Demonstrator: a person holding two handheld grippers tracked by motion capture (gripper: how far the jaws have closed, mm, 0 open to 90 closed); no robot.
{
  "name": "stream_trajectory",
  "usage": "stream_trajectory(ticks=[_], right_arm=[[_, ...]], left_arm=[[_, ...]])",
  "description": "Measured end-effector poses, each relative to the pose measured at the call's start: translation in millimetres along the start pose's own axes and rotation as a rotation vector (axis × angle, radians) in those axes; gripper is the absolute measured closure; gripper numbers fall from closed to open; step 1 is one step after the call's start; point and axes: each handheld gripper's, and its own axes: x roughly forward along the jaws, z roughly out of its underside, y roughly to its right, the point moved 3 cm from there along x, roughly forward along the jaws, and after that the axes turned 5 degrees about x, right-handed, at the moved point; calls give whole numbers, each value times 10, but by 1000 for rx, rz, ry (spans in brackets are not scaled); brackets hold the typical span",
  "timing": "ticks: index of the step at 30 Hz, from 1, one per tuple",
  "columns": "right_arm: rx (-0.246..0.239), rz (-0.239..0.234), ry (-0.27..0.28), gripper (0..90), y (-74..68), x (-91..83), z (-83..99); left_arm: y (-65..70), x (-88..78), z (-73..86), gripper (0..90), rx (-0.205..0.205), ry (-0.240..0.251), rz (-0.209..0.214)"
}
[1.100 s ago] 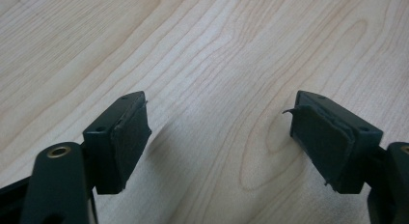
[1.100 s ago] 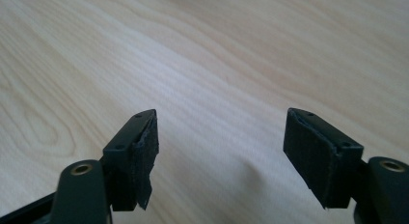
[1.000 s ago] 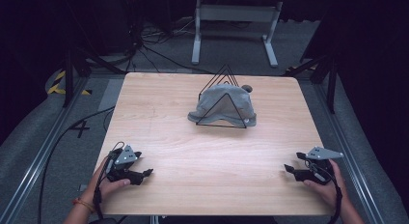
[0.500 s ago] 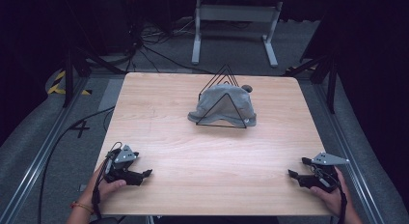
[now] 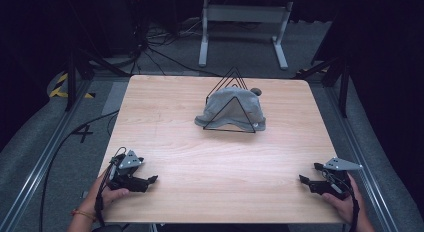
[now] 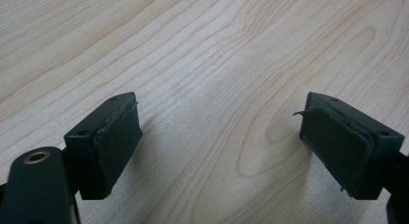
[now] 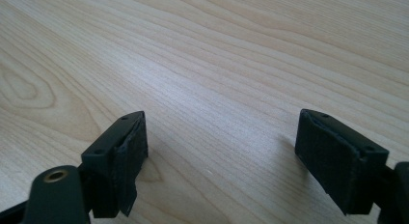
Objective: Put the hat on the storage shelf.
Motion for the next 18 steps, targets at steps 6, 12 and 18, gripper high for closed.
stream_trajectory(ticks=[6, 12, 18], right_arm=[[2, 7, 2, 194, 5, 3, 1], [3, 8, 2, 194, 4, 3, 1], [2, 8, 2, 194, 5, 3, 1]], left_arm=[[0, 0, 0, 145, -1, 0, 0], [1, 0, 0, 145, -1, 0, 0], [-2, -6, -3, 142, 3, -10, 1]])
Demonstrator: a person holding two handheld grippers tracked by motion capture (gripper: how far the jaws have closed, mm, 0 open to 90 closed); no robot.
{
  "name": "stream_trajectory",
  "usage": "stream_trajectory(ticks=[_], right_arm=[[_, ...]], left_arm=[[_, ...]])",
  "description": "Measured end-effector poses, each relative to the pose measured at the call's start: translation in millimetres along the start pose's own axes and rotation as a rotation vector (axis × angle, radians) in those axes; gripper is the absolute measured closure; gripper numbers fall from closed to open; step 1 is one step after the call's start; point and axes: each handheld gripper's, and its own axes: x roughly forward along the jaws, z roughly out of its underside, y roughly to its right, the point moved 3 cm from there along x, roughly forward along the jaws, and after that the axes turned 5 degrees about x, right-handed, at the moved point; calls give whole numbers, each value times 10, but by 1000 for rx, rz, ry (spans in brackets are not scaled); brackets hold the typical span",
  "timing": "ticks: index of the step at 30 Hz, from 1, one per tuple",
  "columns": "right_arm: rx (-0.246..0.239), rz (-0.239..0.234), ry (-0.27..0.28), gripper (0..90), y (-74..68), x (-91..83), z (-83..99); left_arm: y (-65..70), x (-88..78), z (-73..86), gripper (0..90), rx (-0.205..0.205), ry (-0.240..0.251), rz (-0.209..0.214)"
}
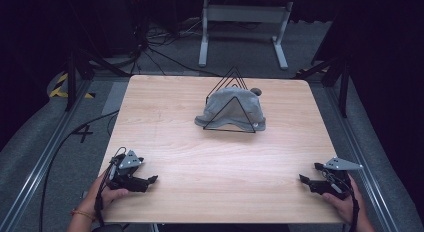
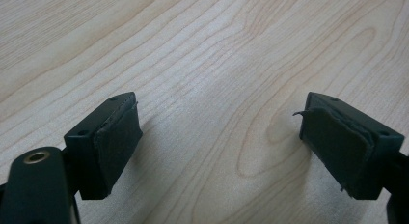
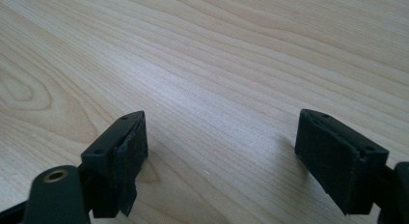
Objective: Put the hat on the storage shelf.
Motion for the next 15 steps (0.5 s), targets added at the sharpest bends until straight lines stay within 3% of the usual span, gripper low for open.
stream_trajectory(ticks=[15], right_arm=[[2, 3, 0, 194, 2, 0, 0]], left_arm=[[6, 20, -12, 131, -5, 8, -13]])
